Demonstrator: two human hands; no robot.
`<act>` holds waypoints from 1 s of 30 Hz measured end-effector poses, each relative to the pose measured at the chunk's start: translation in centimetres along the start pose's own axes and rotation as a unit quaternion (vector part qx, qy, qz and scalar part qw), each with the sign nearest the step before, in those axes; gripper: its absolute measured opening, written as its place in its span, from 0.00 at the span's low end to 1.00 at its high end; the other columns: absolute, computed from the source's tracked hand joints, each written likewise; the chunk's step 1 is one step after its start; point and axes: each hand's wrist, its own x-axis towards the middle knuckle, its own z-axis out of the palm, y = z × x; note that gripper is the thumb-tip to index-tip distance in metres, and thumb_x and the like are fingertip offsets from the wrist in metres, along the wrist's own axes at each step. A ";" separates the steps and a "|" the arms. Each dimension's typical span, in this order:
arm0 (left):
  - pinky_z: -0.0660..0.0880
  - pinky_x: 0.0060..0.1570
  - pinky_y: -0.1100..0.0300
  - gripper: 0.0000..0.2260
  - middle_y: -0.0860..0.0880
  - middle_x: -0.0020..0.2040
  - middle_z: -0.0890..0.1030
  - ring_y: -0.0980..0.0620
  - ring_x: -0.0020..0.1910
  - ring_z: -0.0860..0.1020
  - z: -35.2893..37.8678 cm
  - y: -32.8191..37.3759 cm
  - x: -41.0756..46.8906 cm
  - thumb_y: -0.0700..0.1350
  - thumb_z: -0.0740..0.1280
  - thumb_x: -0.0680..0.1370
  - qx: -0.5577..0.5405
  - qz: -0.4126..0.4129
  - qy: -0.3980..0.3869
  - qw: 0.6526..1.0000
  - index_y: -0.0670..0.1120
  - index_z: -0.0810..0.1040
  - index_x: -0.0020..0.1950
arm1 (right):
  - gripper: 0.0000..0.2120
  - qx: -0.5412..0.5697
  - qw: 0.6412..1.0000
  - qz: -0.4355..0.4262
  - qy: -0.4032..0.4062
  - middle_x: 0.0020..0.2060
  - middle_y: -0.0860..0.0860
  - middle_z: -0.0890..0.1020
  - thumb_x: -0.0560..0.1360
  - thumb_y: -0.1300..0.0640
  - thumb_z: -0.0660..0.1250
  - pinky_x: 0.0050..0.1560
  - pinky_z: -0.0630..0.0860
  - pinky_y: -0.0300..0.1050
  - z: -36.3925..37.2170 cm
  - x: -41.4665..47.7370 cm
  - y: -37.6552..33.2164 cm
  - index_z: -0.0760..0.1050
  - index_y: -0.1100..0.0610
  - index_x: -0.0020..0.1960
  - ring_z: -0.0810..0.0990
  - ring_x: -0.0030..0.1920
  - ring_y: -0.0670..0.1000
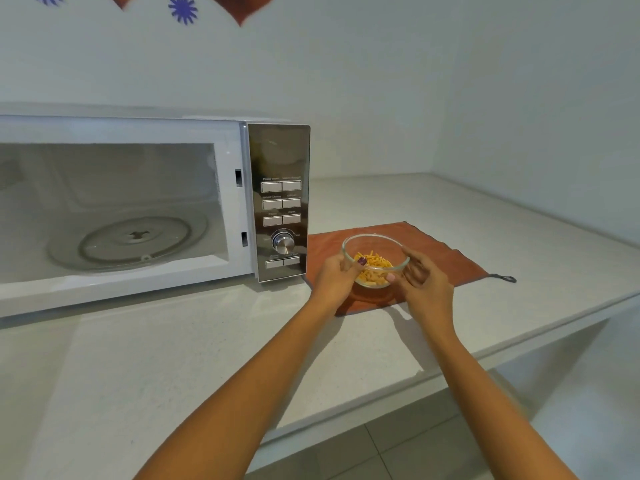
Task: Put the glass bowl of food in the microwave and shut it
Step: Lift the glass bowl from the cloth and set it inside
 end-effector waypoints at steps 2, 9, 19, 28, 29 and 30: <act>0.79 0.58 0.45 0.12 0.44 0.58 0.82 0.45 0.57 0.80 -1.0 0.2 -1.6 0.49 0.64 0.80 -0.008 -0.007 0.006 1.000 0.43 0.76 0.58 | 0.27 0.023 1.000 0.000 -0.007 0.57 0.49 0.81 0.69 0.63 0.76 0.45 0.77 0.25 0.4 -1.3 -0.8 0.74 0.53 0.66 0.79 0.58 0.46; 0.77 0.62 0.49 0.17 0.48 0.61 0.82 0.50 0.59 0.80 -6.4 0.3 -7.2 0.51 0.65 0.79 -0.033 0.016 0.005 0.999 0.48 0.75 0.66 | 0.26 0.079 0.997 -0.017 -0.020 0.51 0.35 0.80 0.67 0.62 0.77 0.46 0.76 0.24 3.1 -6.2 -4.0 0.76 0.47 0.62 0.79 0.48 0.28; 0.74 0.66 0.45 0.16 0.48 0.57 0.84 0.49 0.58 0.81 -16.2 -0.7 -12.7 0.52 0.64 0.79 -0.043 0.043 0.113 0.992 0.48 0.77 0.64 | 0.28 0.139 0.983 -0.046 -0.108 0.54 0.44 0.85 0.65 0.63 0.79 0.51 0.77 0.28 11.1 -9.5 -9.1 0.78 0.49 0.63 0.82 0.55 0.37; 0.74 0.65 0.50 0.13 0.48 0.54 0.84 0.48 0.58 0.81 -23.6 -1.7 -12.4 0.48 0.64 0.80 -0.076 0.040 0.219 0.972 0.46 0.78 0.62 | 0.28 0.191 0.957 -0.019 -0.218 0.57 0.48 0.82 0.66 0.67 0.77 0.55 0.79 0.34 19.8 -8.0 -12.6 0.77 0.53 0.63 0.80 0.61 0.46; 0.73 0.66 0.50 0.13 0.48 0.54 0.84 0.48 0.59 0.80 -24.2 -1.6 -12.0 0.47 0.64 0.80 -0.083 0.030 0.230 0.969 0.46 0.79 0.61 | 0.28 0.183 0.957 -0.019 -0.225 0.58 0.48 0.82 0.66 0.66 0.77 0.53 0.78 0.31 20.7 -7.5 -13.0 0.77 0.52 0.63 0.79 0.62 0.46; 0.72 0.67 0.50 0.11 0.48 0.53 0.83 0.48 0.59 0.79 -24.9 -1.6 -11.5 0.47 0.64 0.80 -0.098 0.022 0.236 0.967 0.46 0.79 0.60 | 0.28 0.178 0.956 -0.019 -0.233 0.58 0.49 0.82 0.66 0.66 0.78 0.51 0.78 0.29 21.7 -6.9 -13.3 0.77 0.52 0.63 0.78 0.62 0.46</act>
